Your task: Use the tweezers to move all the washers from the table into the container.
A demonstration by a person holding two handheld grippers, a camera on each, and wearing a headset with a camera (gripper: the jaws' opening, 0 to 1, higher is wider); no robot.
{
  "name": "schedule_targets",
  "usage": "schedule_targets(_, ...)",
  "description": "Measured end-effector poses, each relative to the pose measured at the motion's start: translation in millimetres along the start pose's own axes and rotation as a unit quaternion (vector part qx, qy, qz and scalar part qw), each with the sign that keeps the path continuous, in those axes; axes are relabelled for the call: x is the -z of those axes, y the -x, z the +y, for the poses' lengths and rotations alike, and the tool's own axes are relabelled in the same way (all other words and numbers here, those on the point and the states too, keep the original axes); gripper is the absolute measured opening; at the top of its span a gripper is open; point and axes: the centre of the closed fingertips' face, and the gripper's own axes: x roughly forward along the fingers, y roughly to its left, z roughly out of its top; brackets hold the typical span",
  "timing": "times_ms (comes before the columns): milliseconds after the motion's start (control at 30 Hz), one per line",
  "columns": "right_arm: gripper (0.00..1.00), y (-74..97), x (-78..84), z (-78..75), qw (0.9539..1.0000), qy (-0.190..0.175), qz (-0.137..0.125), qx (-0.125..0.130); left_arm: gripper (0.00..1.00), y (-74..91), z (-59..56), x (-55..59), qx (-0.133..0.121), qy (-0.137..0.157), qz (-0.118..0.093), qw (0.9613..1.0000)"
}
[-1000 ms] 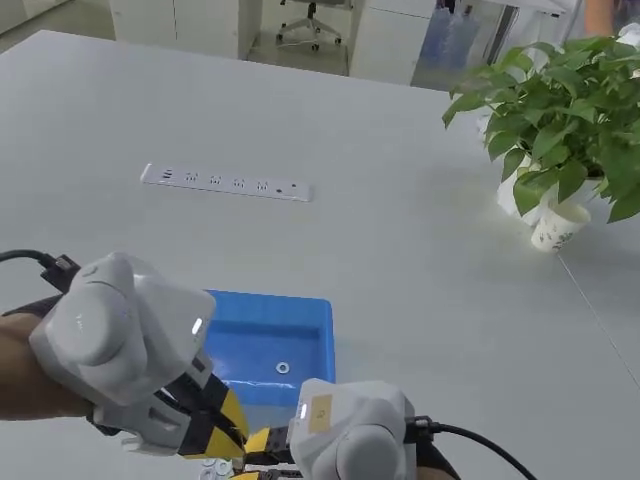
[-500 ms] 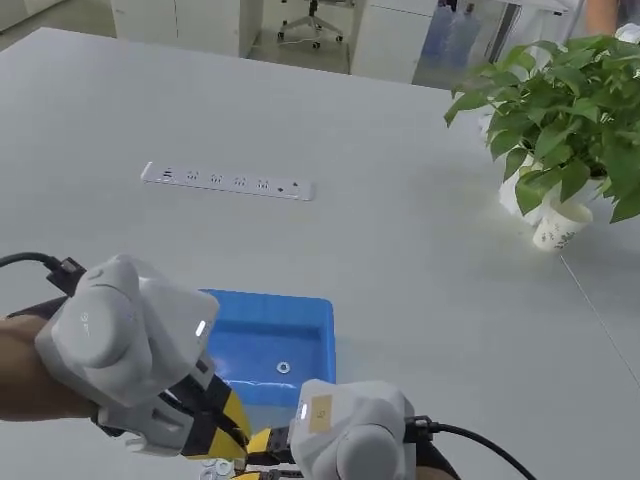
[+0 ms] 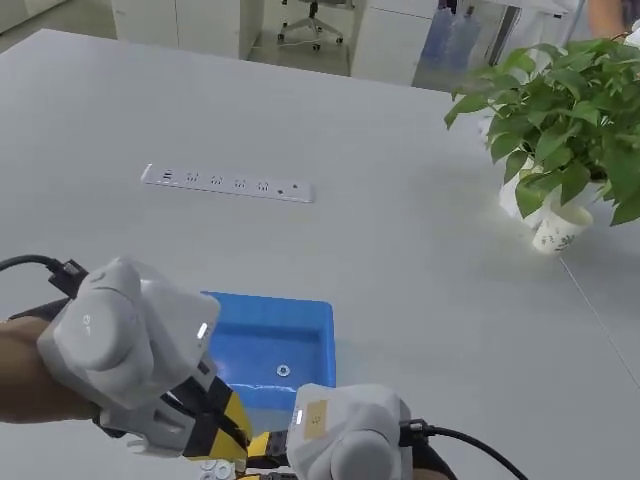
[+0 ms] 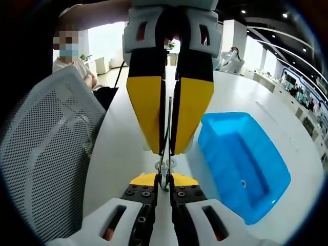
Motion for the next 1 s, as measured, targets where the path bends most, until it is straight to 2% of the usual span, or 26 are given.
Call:
schedule_targets(433,0.09,0.4,0.7,-0.6,0.9997,-0.024,-0.003,0.004,0.06,-0.5,0.8,-0.3,0.001,0.0,-0.002,1.0)
schedule_targets(1000,0.09,3.9,-1.4,-1.3,0.9996,-0.027,-0.005,0.008,0.06,2.2,1.2,-2.7,-0.001,-0.004,0.0,1.0)
